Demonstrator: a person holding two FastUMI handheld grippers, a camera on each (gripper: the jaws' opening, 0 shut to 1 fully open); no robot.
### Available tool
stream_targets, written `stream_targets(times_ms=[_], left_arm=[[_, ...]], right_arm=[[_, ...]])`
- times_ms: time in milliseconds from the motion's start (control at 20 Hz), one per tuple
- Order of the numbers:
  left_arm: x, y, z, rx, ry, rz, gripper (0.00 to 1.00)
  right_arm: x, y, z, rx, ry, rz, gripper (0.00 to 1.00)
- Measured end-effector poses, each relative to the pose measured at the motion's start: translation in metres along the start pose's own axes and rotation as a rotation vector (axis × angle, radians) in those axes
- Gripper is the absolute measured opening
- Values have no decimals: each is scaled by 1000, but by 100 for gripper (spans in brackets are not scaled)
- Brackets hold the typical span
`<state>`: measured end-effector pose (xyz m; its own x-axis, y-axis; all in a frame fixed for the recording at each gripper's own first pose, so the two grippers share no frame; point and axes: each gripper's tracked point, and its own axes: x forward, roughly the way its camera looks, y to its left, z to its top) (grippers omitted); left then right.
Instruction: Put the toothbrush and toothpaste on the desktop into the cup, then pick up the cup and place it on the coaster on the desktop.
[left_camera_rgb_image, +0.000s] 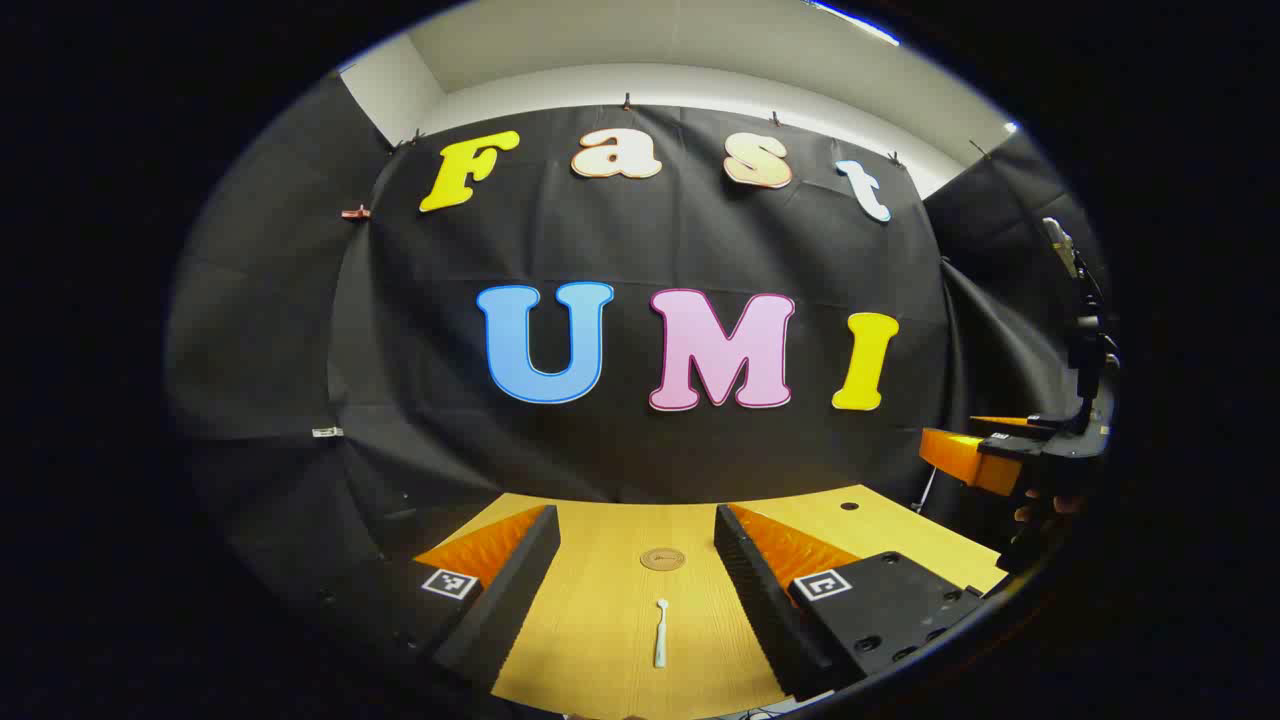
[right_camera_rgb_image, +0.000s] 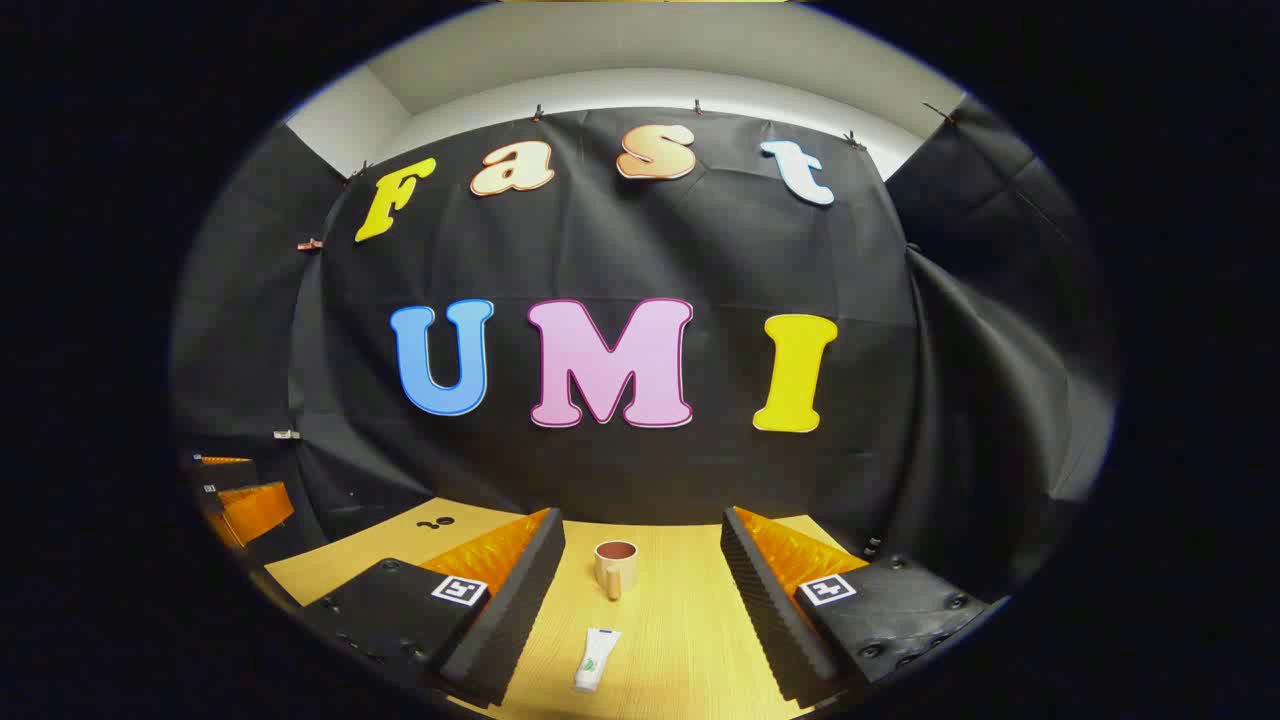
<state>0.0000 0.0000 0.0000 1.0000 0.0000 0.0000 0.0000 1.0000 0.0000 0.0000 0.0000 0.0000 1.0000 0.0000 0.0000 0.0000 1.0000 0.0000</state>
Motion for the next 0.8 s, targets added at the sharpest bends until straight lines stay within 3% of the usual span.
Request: stream_targets(times_ms=[300,450,800], left_arm=[[19,-4,-11,13,31,-25,99],[23,0,-19,-33,68,-15,99],[27,8,-24,-13,82,4,99]], right_arm=[[11,-5,-5,-7,7,-19,97],[13,1,-7,-20,6,-6,97],[17,13,-13,-29,18,29,97]])
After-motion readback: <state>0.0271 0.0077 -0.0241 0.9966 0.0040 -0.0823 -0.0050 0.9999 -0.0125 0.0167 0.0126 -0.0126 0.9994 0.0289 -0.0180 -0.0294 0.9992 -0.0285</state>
